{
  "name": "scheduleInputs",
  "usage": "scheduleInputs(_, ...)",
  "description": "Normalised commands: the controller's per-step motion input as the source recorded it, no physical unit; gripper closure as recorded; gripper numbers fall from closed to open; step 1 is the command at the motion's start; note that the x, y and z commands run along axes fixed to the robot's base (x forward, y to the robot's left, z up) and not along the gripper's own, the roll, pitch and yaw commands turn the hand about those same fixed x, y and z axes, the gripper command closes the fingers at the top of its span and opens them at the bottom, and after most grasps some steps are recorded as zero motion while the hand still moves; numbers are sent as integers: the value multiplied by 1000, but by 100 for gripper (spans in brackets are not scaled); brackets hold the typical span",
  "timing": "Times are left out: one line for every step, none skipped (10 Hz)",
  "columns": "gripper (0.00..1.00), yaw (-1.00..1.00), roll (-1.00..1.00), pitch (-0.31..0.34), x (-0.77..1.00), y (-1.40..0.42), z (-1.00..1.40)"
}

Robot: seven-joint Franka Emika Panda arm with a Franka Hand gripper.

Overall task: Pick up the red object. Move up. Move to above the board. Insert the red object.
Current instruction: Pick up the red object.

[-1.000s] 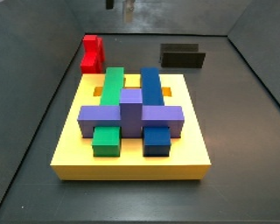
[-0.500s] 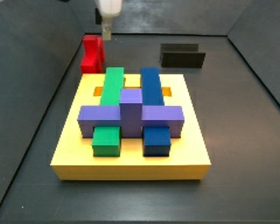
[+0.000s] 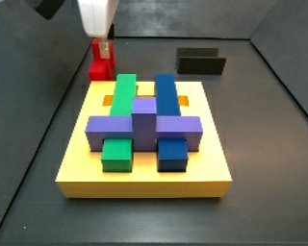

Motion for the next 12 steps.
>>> scheduleInputs(0, -614, -69, -13, -360, -183, -114)
scheduleInputs(0, -503, -101, -59, -357, -231, -109)
scheduleInputs(0, -71, -96, -100, -380, 20, -203)
scheduleInputs(0, 200, -106, -67, -291, 0, -117)
scheduleInputs(0, 480, -57, 0, 0, -3, 0)
scheduleInputs(0, 523, -46, 49, 194, 0, 0)
scheduleInputs(0, 466, -41, 109, 237, 0, 54)
scheduleInputs(0, 297, -47, 127, 260, 0, 86)
scheduleInputs(0, 77, -39, 87, 171, 0, 14)
scheduleInputs(0, 0, -101, 0, 0, 29, -11)
scheduleInputs(0, 0, -104, 0, 0, 134, -14)
scheduleInputs(0, -26, -113, 0, 0, 149, 0)
